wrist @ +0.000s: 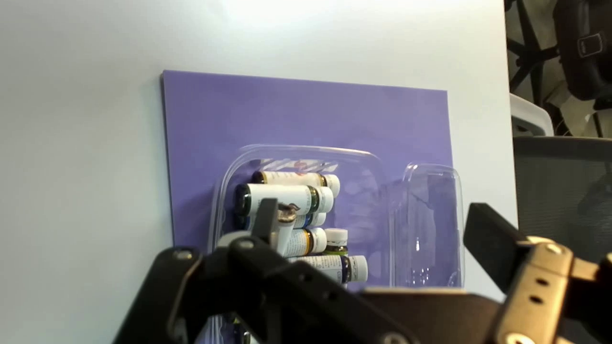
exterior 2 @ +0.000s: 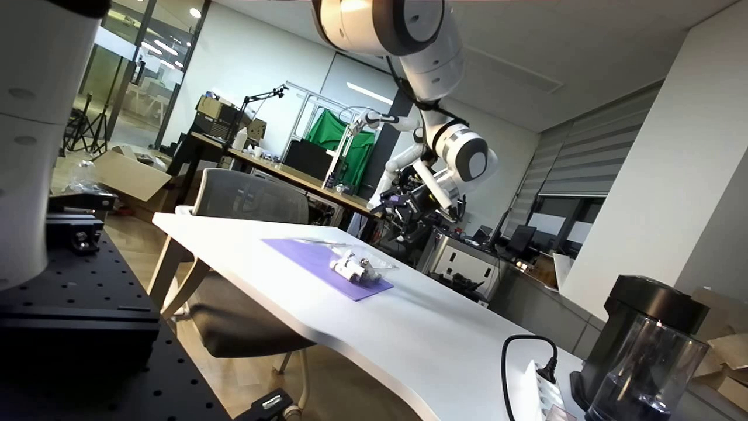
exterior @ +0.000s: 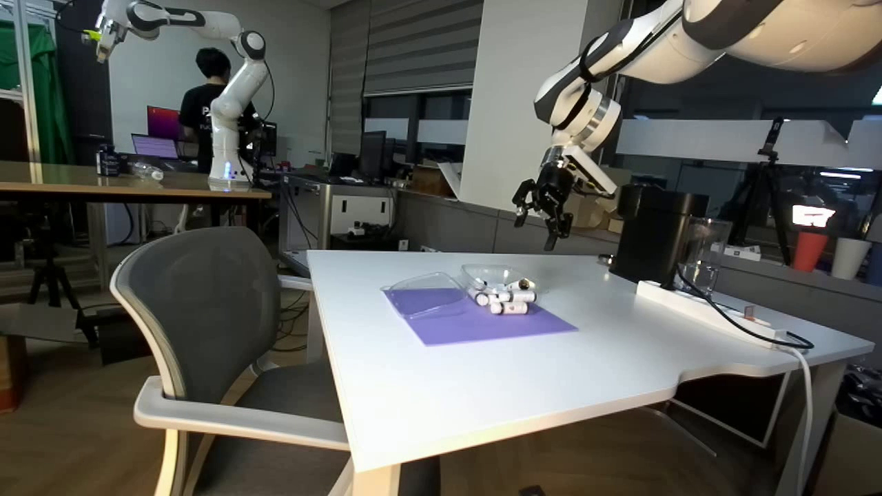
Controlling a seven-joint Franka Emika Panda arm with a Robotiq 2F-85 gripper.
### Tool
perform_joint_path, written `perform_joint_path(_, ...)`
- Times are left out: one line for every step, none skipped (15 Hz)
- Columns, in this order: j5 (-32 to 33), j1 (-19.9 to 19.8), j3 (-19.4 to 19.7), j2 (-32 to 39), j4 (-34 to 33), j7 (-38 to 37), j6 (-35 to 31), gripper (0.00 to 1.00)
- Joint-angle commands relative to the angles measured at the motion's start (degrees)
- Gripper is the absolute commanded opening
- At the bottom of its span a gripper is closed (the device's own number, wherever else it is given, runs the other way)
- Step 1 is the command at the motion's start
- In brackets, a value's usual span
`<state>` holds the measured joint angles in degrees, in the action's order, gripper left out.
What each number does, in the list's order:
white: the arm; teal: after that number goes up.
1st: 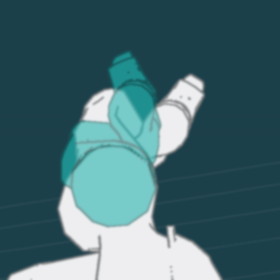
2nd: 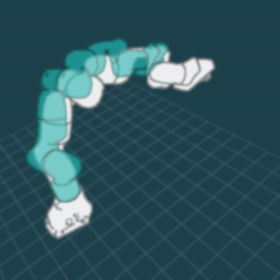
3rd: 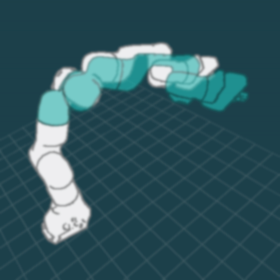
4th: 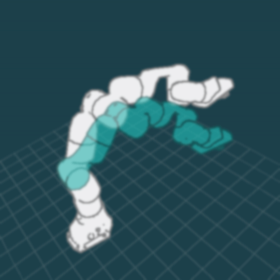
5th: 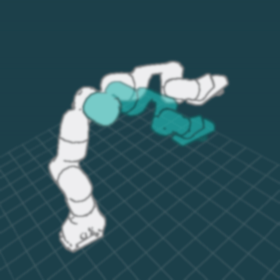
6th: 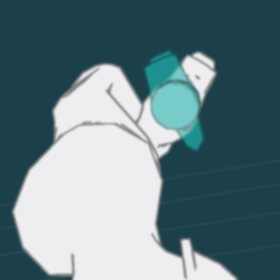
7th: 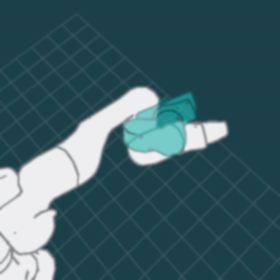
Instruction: Remove one bottle from the clear box
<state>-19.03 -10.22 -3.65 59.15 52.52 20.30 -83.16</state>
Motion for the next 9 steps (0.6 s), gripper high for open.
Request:
perform_joint_path(0.5,-0.7,-1.9,8.0,-13.1,-3.6,7.7,1.0)
perform_joint_path(-0.3,-0.2,-1.1,9.7,-15.9,-3.6,9.6,1.0)
perform_joint_path(-0.4,-0.2,-1.1,11.2,-18.2,-4.0,11.3,1.0)
perform_joint_path(-0.4,-0.2,-1.0,12.6,-20.5,-4.3,12.8,1.0)
perform_joint_path(-0.5,-0.2,-1.0,13.7,-22.2,-4.5,13.9,1.0)
perform_joint_path(-0.5,-0.3,-1.0,14.3,-23.2,-4.5,14.6,1.0)
perform_joint_path(0.6,-0.7,-2.3,14.4,-23.2,-4.7,14.6,1.0)
perform_joint_path(0.7,-0.9,-2.5,15.2,-24.5,-4.6,15.4,1.0)
perform_joint_path(0.7,-1.0,-2.7,15.8,-25.4,-4.6,15.8,1.0)
